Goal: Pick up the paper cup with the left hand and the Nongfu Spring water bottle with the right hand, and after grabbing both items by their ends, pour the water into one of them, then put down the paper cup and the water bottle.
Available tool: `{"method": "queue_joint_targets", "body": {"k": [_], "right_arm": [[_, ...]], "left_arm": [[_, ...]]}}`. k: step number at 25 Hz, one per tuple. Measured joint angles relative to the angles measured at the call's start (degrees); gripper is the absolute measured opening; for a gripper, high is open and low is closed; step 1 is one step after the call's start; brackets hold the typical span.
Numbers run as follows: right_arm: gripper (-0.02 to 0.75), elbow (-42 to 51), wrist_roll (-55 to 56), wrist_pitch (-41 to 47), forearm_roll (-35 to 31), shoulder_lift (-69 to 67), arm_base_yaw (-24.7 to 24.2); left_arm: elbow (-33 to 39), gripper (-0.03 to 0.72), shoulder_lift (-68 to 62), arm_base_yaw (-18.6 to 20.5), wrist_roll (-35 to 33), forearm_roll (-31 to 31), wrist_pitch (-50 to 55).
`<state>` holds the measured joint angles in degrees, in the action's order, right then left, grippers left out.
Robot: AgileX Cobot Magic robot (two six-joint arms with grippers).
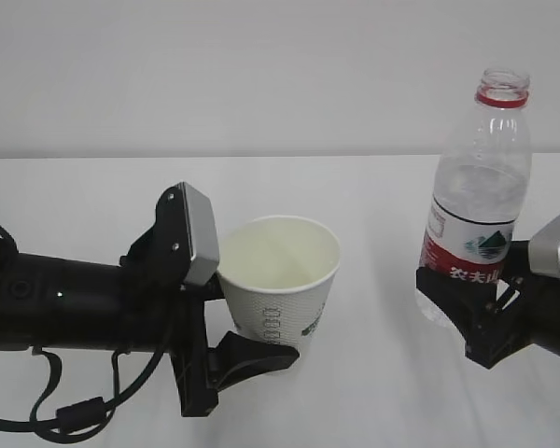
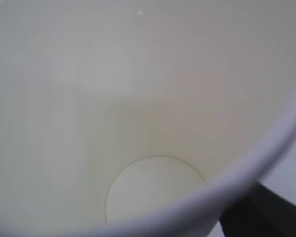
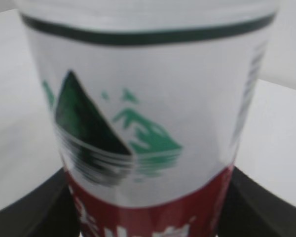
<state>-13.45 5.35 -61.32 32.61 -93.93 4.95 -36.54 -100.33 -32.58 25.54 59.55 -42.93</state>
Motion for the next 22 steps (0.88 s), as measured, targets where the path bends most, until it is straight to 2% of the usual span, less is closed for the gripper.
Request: {"method": "queue_joint_targets", "body": {"k": [8,22], "right_arm": [[0.521,-0.2,-2.2,0.0,1.9,0.0,0.0],[0.521,-10.7,-2.4,2.0,6.2,0.0,0.0]], "left_arm": [[-1.6,0.54,-0.5,-0.3,0.0,0.1,0.0],[-4.6,0.534,-0.6,-0.3,2.3,0.3,0.0]]}}
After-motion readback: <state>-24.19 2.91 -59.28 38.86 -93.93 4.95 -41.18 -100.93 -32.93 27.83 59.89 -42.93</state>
